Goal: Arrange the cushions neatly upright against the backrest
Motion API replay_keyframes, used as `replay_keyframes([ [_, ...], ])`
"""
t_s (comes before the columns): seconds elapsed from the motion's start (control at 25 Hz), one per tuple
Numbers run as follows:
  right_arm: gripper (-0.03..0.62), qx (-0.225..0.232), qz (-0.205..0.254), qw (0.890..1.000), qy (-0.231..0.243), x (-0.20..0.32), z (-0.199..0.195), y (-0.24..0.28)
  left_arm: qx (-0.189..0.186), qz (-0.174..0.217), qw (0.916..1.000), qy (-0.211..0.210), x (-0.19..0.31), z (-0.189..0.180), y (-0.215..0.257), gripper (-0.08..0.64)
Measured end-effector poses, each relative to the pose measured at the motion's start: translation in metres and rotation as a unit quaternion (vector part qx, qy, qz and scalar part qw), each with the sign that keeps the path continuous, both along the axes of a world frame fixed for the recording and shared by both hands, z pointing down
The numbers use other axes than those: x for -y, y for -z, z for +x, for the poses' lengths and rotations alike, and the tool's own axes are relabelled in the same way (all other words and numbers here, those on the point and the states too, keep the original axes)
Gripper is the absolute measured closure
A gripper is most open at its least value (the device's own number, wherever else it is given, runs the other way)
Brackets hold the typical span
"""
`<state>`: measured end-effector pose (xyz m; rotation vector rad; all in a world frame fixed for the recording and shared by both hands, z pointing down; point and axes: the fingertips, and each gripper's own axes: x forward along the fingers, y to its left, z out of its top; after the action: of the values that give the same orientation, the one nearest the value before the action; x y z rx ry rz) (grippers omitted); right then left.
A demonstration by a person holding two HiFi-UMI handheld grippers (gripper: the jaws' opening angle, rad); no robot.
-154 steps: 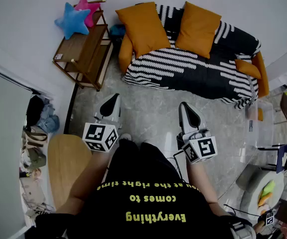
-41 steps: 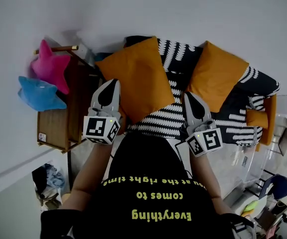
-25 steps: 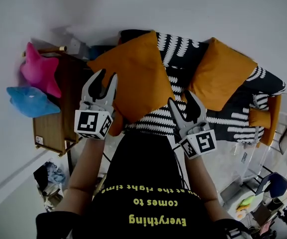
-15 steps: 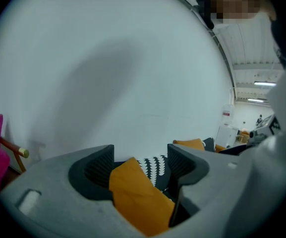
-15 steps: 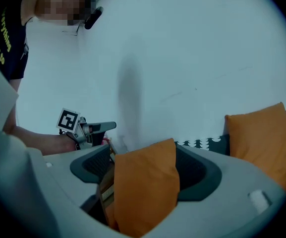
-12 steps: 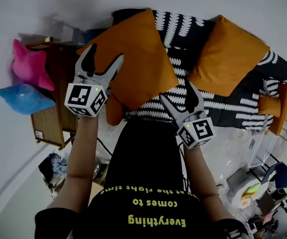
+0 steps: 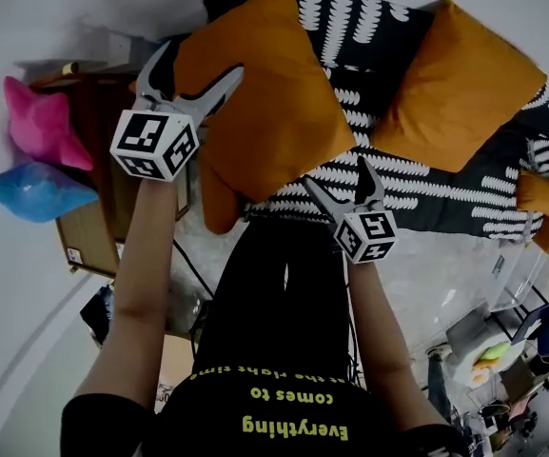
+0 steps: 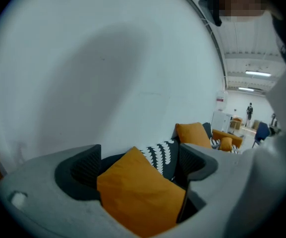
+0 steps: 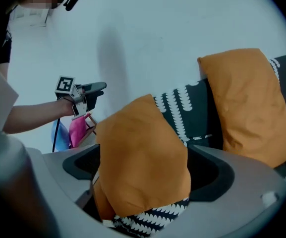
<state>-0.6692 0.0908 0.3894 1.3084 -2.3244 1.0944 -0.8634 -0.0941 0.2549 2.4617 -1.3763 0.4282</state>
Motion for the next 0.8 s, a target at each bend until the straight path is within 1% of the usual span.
replay_keyframes([
  [0.2, 0.037, 0.001, -0.056, 0.998, -0.023, -0.018, -0.004, -0.073, 0.060, -0.012, 0.9975, -0.035, 0.009, 0.002, -0.038, 0.048],
  [0.36, 0.037, -0.011, -0.092, 0.995, -0.033, -0.028, -0.007, -0.129, 0.118, -0.013, 0.9903, -0.072, 0.020, 0.003, -0.062, 0.046],
  [0.4, 0.037, -0.017, -0.098, 0.994, -0.035, -0.031, -0.008, -0.140, 0.127, -0.017, 0.9886, -0.080, 0.022, 0.004, -0.070, 0.046],
  [0.52, 0.037, -0.039, -0.103, 0.993, -0.030, -0.032, -0.013, -0.165, 0.124, -0.043, 0.9876, -0.085, 0.025, 0.003, -0.096, 0.038],
  [0.56, 0.038, -0.044, -0.103, 0.993, -0.027, -0.031, -0.014, -0.171, 0.129, -0.051, 0.9866, -0.086, 0.025, 0.002, -0.105, 0.035],
  [0.72, 0.052, -0.049, -0.108, 0.993, -0.025, -0.029, -0.021, -0.186, 0.174, -0.074, 0.9778, -0.090, 0.021, -0.003, -0.135, 0.035],
  [0.8, 0.075, -0.049, -0.109, 0.993, -0.022, -0.027, -0.024, -0.190, 0.191, -0.075, 0.9748, -0.088, 0.022, -0.004, -0.144, 0.037],
])
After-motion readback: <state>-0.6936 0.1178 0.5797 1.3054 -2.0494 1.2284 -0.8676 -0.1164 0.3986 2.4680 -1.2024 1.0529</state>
